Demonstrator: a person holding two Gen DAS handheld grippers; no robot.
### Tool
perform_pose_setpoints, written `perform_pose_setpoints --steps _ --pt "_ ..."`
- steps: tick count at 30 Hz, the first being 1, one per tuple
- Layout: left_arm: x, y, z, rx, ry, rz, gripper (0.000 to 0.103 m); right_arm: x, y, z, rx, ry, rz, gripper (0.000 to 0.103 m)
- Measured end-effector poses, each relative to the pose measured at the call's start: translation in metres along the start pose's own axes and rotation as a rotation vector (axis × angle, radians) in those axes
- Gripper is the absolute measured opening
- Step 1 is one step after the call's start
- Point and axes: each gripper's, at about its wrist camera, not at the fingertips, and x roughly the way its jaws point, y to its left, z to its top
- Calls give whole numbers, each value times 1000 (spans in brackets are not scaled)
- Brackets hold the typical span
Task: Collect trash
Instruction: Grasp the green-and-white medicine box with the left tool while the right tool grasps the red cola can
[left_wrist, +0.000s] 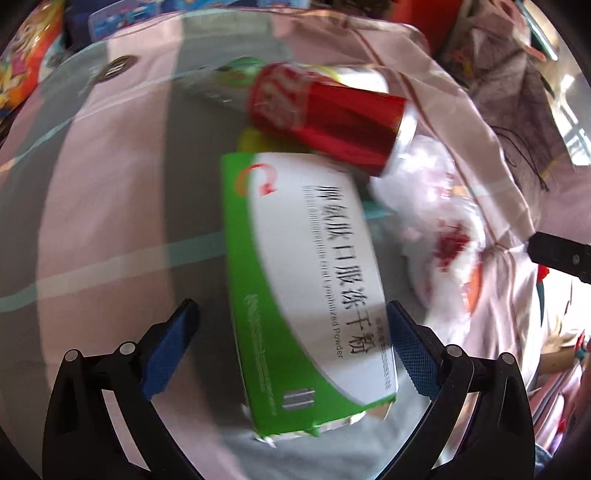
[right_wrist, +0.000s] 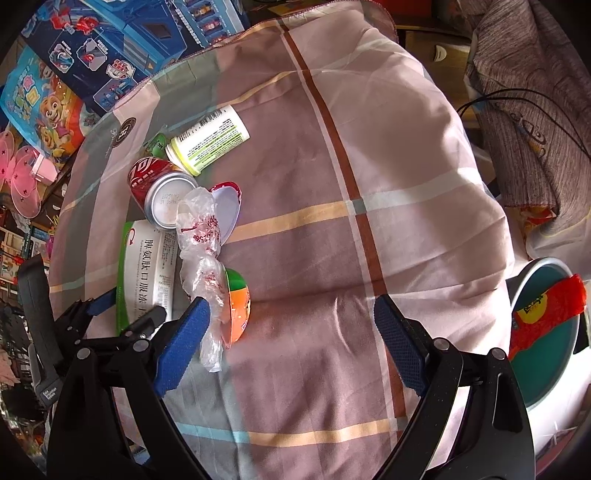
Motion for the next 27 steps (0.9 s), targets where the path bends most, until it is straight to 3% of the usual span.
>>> perform_pose_setpoints --steps 6,7,8,16,27 --pt "5 0 6 29 6 63 99 3 5 -6 2 9 8 86" --pt "6 -4 7 50 -5 71 91 3 5 -7 -1 13 6 86" --pt "6 -8 7 69 -13 55 75 3 6 -8 -3 14 3 86" --pt "-25 23 3 14 -66 -54 73 -1 16 -3 -38 9 -30 86" --pt "-43 93 10 -132 -133 -68 73 21 92 38 -230 32 -61 86"
